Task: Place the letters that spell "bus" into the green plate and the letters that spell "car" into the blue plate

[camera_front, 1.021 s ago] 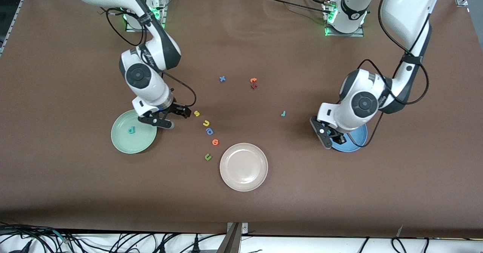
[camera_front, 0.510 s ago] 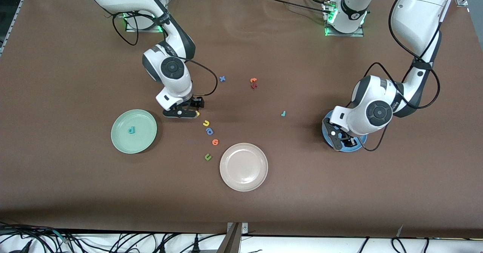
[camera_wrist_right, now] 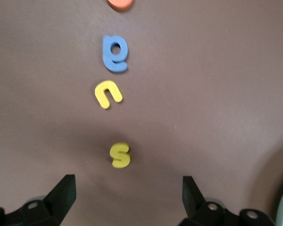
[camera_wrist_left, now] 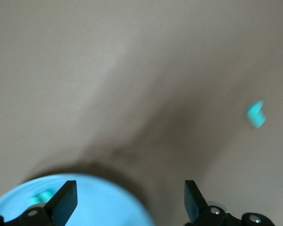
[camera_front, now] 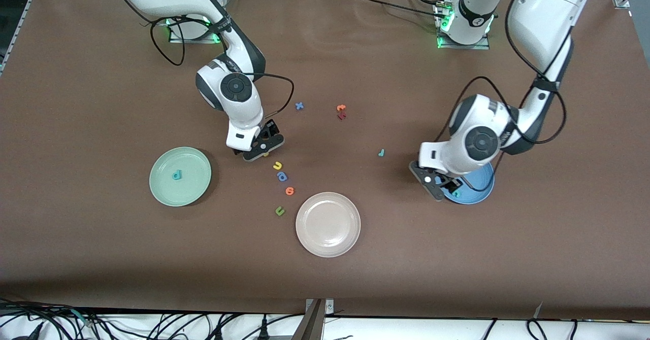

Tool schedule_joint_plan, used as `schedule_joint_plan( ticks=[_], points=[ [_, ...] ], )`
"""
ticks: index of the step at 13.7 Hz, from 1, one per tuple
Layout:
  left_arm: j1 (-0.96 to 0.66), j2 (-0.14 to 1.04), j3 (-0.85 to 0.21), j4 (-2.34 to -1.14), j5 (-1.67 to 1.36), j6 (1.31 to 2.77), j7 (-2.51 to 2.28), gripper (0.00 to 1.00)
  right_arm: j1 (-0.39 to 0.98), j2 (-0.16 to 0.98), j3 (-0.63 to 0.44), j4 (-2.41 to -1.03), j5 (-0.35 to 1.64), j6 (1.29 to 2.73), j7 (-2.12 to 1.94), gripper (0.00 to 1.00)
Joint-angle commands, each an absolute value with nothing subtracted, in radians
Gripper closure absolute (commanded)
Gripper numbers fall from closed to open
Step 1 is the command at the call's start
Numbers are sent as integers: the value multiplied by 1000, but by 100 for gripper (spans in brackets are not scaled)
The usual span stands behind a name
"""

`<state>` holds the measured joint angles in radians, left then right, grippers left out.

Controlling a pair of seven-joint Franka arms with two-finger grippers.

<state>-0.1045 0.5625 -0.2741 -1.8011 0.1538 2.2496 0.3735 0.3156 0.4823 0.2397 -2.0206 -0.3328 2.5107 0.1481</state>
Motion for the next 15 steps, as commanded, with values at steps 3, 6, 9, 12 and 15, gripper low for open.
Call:
schedule_joint_plan(
  ticks=[3, 6, 9, 12, 15],
  points=[
    [-242, 584, -267, -1796, 147, 2253, 66, 0, 290, 550, 244, -2029, -351, 2682, 74, 1],
    [-285, 604, -267, -1807, 150, 2281, 44, 7, 285, 581, 241, -2048, -350, 2764, 89, 1],
    [-298, 635, -267, -1809, 152, 2309, 44, 31, 281, 572, 241, -2075, -342, 2766, 92, 2],
    [-290, 664, -267, -1810, 150, 2328, 45, 35, 279, 569, 241, -2086, -344, 2767, 132, 8],
    [-295, 675, -267, -1824, 150, 2349, 43, 36, 278, 561, 242, -2091, -345, 2766, 219, 31]
  ],
)
